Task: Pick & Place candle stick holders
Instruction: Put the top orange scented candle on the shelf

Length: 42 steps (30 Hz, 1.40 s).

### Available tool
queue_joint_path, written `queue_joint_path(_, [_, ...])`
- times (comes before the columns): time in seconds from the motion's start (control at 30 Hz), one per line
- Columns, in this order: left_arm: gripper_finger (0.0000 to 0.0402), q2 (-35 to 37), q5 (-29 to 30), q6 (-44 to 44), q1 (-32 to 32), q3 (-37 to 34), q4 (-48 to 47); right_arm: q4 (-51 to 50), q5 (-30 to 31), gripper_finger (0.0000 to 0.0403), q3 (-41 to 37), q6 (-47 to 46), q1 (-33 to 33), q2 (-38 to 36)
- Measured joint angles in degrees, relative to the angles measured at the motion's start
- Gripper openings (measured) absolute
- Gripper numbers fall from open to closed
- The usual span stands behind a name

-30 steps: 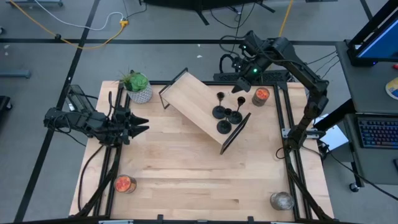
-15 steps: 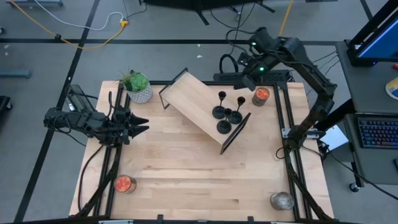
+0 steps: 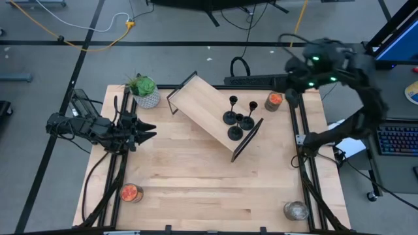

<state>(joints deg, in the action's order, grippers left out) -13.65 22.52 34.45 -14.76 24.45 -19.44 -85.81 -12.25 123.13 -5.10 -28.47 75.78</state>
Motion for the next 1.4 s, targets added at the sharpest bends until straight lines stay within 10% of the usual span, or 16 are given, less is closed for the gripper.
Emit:
queue_joint_path(0.37, [0.0216, 0.0, 0.0, 0.3, 0.0, 0.0, 0.3, -4.2, 27.5, 0.0, -1.5, -18.4, 1.6, -5.4])
queue_joint_path(0.7, [0.0216, 0.0, 0.0, 0.0, 0.0, 0.0, 0.5, -2.4, 39.3, 0.0, -16.6, -26.3, -6.4, -2.7])
queue_joint_path(1.07, [0.0216, 0.0, -0.1, 0.3, 0.0, 0.0, 0.5, 12.9, 20.6, 0.0, -27.8, -24.4, -28.7, -0.7])
queue_joint_path(1.4, [0.0216, 0.0, -0.1, 0.4, 0.0, 0.0, 0.5, 27.6, 18.1, 0.0032, -37.8, -27.4, -33.1, -0.6])
